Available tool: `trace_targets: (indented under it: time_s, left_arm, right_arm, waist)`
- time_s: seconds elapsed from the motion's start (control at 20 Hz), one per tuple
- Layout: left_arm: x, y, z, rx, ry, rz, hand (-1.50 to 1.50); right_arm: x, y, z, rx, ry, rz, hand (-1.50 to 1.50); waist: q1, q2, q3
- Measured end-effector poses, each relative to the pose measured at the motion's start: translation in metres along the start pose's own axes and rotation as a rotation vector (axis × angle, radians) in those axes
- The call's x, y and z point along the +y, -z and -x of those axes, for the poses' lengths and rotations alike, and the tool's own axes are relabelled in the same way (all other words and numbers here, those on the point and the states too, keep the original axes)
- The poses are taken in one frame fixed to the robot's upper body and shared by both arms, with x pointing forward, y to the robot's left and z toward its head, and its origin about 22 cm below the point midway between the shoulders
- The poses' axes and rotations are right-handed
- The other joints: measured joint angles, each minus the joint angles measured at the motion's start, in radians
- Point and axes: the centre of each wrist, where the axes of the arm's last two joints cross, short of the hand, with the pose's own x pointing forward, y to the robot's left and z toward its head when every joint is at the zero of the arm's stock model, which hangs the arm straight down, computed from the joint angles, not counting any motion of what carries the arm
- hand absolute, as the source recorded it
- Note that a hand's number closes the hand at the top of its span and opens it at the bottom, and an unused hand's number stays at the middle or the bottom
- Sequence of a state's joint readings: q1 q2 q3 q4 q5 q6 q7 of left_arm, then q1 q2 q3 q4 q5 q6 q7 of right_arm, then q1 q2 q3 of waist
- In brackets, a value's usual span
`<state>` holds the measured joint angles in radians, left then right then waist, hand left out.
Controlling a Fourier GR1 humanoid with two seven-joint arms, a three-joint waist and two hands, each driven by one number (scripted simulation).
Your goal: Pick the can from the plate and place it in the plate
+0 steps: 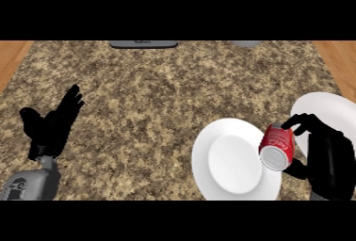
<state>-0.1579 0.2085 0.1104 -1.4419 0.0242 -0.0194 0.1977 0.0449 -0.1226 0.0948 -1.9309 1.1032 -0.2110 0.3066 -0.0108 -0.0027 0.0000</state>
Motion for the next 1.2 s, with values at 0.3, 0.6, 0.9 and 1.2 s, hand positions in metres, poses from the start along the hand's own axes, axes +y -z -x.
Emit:
trace_targets:
  time_s: [0.3,0.6,0.9,1.2]
  left_arm:
    - [-0.007,0.0,0.003,-0.004,-0.003,0.003,0.0]
    - [-0.002,0.006,0.003,-0.011,0.001,0.002,0.0]
    - [-0.004,0.002,0.006,-0.011,0.001,0.011,0.0]
    - [-0.008,0.002,0.003,-0.007,-0.001,0.02,0.0]
  right_arm:
    - [-0.019,0.018,0.05,0.122,0.056,0.064,1.5]
    - [-0.029,0.04,0.117,0.193,0.037,0.082,1.5]
    - [-0.034,0.057,0.174,0.242,-0.037,0.008,1.5]
    - [-0.028,0.063,0.212,0.328,0.037,-0.157,-1.5]
  waist:
    - [0.006,0.002,0.0]
    - [0.009,0.004,0.001]
    - [0.015,0.005,0.0]
    - [0.019,0.005,0.001]
